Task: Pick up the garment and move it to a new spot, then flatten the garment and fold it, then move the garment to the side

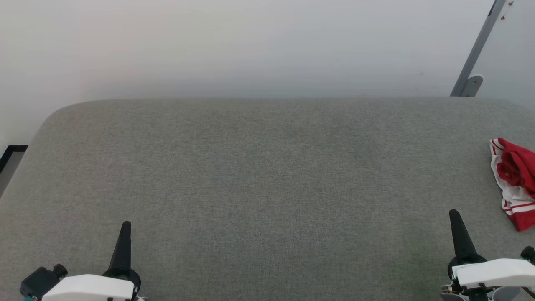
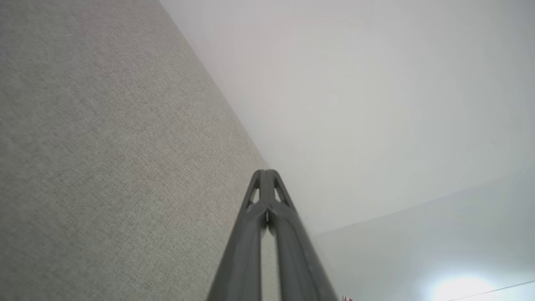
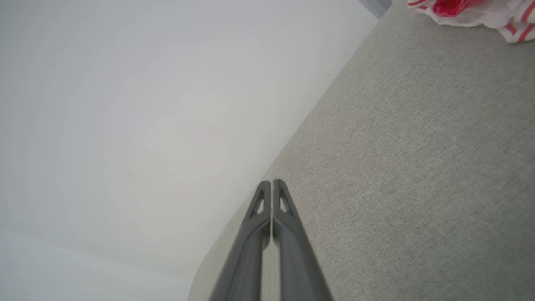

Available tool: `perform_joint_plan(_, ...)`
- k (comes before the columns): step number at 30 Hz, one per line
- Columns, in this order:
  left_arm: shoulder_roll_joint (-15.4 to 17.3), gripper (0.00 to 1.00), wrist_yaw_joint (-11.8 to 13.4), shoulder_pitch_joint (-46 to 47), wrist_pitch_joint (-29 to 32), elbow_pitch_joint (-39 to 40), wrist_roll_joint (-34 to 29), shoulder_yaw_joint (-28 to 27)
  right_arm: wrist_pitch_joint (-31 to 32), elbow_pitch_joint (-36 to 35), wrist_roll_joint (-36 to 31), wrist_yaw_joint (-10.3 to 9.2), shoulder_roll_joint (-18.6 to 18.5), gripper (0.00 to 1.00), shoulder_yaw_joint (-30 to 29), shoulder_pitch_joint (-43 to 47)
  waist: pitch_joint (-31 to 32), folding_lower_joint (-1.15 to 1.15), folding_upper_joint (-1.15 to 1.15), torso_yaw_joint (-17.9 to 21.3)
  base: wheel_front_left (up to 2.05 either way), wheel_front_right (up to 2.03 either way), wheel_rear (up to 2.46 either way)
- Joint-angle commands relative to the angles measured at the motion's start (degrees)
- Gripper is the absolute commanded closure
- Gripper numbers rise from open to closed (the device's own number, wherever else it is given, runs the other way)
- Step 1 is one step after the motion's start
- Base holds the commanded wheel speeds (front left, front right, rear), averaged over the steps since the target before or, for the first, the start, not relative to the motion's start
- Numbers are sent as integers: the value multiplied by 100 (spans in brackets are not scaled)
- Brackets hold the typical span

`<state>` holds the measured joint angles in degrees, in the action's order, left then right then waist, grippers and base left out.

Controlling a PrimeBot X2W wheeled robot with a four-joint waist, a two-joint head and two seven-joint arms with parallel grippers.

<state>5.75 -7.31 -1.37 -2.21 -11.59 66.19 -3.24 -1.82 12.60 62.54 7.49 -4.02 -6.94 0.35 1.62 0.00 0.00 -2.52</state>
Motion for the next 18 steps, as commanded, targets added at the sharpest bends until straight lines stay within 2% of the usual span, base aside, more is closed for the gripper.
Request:
perform_joint_plan(1,11,100,-15,150,55,30,170,-39,58,-38,180,1,-8,100,8,-140,-5,0,0,7,0,0,0)
perform_joint_plan(18,-80,100,-20,359,315,-59,972,-125,316,19,1078,1,34,100,17,-316,-51,0,0,71,0,0,0)
